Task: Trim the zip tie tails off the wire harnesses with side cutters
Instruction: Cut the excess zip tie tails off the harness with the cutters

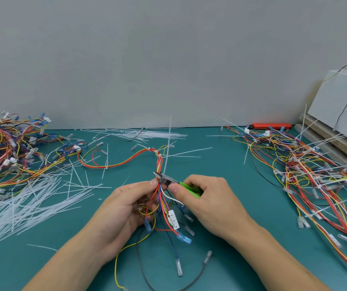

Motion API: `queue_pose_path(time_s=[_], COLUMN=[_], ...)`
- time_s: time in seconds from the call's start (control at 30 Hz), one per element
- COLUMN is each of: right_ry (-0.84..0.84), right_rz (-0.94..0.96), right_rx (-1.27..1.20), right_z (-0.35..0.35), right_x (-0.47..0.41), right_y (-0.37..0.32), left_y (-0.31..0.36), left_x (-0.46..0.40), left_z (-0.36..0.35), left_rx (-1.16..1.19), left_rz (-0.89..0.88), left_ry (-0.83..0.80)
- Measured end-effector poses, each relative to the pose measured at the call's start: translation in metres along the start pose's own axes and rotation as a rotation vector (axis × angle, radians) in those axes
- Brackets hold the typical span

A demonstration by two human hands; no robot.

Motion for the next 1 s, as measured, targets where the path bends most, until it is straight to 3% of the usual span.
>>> queue_pose_path(time_s=[1.0], right_ry=[0.152], right_rz=[0.125], right_rx=[0.085], right_z=[0.0019], right_x=[-0.0022], right_y=[-0.0047], left_y=[-0.0002], left_x=[-0.0003], left_z=[0.0002], left_rx=[0.058], left_rz=[0.010], left_ry=[0.017])
Point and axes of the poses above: each hand's wrist, its own x-axis away from the middle knuckle, its own z-axis out of the back of the hand, y = z × x, the point moved 4 cm from there along -x, towards the middle knuckle, and after that the axes turned 6 degrees about -z, right-handed, at the moved point
